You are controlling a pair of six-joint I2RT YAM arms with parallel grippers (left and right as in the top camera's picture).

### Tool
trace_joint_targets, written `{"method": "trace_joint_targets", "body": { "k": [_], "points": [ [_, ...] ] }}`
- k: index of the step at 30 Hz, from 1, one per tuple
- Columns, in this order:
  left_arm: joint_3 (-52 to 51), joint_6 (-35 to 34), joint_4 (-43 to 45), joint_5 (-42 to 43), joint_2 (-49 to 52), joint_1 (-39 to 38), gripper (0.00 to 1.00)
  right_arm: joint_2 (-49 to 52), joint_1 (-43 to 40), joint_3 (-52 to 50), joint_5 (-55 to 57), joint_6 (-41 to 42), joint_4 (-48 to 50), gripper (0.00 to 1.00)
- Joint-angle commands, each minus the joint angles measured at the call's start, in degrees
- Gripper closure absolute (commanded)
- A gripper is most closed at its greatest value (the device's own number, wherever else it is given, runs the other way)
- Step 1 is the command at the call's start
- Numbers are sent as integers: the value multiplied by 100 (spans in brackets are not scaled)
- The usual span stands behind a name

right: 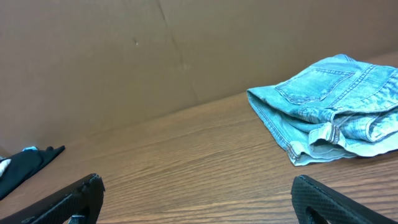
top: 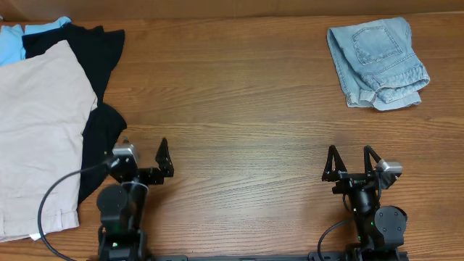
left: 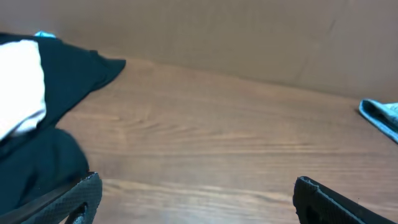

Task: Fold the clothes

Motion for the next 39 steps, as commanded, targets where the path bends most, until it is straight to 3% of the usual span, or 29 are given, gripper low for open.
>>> {"method": "trace_joint_targets", "body": {
  "k": [1, 18, 33, 39],
  "points": [
    [-267, -85, 72, 37, -411, 33, 0, -59, 31, -59, 13, -4, 44, 0],
    [-356, 7, -726, 39, -1331, 31, 0, -59, 31, -59, 13, -4, 44, 0],
    [-356, 136, -2424, -256, -3198, 31, 0, -59, 31, -59, 13, -4, 44, 0],
    [-356, 177, -2500, -328, -3425, 33, 0, -59, 31, -59, 13, -4, 44, 0]
  ]
}}
